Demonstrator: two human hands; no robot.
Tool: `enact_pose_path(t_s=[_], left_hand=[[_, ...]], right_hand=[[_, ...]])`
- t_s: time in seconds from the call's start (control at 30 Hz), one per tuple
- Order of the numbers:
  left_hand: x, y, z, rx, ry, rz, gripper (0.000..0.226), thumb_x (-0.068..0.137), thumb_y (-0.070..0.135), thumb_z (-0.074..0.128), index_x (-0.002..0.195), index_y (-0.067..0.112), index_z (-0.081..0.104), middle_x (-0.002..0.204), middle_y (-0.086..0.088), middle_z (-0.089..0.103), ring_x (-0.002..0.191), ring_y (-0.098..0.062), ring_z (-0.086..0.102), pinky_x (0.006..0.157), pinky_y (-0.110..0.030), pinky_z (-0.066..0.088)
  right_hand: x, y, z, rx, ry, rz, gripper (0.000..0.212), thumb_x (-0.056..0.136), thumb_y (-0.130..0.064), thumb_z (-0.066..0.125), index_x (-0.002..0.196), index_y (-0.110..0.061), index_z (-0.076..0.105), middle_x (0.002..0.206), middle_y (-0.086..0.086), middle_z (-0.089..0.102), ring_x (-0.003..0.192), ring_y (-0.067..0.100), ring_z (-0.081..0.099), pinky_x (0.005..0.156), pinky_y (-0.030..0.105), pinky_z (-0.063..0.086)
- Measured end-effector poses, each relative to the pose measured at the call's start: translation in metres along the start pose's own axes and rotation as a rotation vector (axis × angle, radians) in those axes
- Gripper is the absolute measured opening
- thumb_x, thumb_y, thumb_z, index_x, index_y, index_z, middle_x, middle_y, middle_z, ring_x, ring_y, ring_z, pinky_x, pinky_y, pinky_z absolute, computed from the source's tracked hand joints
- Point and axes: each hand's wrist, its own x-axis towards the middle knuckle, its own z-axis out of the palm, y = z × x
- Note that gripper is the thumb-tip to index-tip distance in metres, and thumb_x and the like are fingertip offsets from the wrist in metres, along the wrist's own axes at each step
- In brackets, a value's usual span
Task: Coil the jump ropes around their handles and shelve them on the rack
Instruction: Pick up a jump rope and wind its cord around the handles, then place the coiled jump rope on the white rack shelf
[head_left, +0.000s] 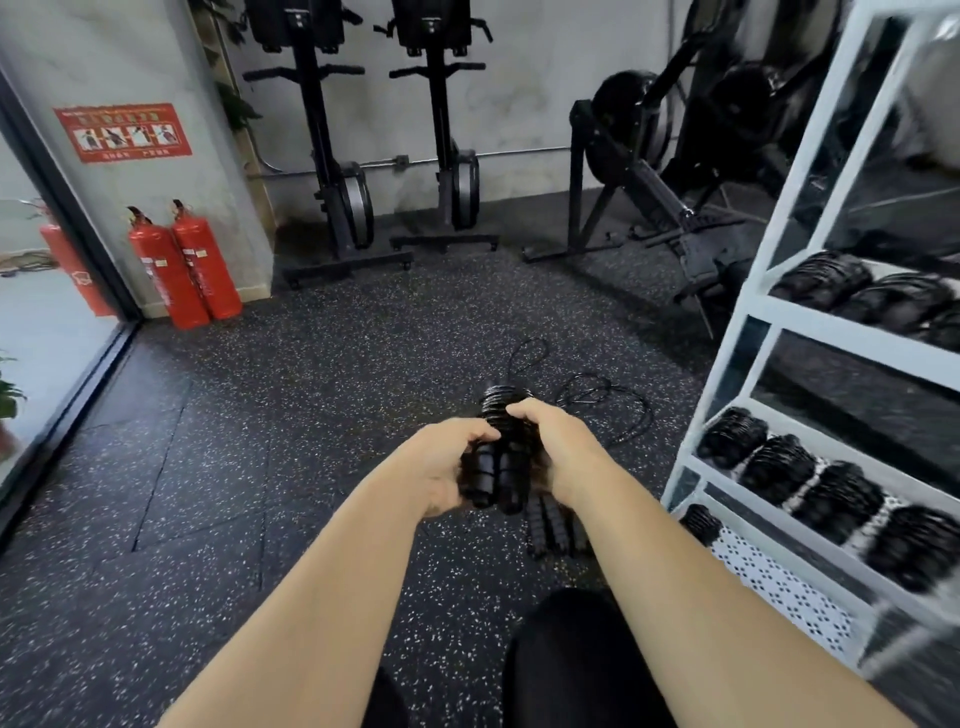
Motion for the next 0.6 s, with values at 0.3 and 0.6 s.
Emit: enact_pose_path(t_s=[0.3, 0.6], left_hand=[[-0.043, 0.005, 0.049, -0.020, -0.003, -0.013, 0.025, 0.097, 0.030, 0.054, 0.107, 0.008, 0.059, 0.091, -0.014, 0.068, 0.082, -0.028, 0.067, 0.072, -0.041, 0.055], [-0.020, -0.003, 0.079, 0.080, 0.008, -0.063, 0.024, 0.099, 0.030, 0.048, 0.103, 0.011, 0.061, 0.089, -0.010, 0.066, 0.077, -0.025, 0.064, 0.063, -0.036, 0.049]], right_hand=[[-0.041, -0.009, -0.040, 0.062, 0.029, -0.066, 0.011, 0.078, -0.019, 0.068, 0.087, -0.014, 0.067, 0.101, 0.012, 0.071, 0.092, 0.030, 0.067, 0.094, 0.049, 0.052], [-0.034, -0.006, -0.067, -0.073, 0.044, -0.064, 0.036, 0.071, -0.019, 0.071, 0.106, -0.010, 0.065, 0.096, 0.012, 0.071, 0.082, 0.028, 0.067, 0.084, 0.044, 0.057]])
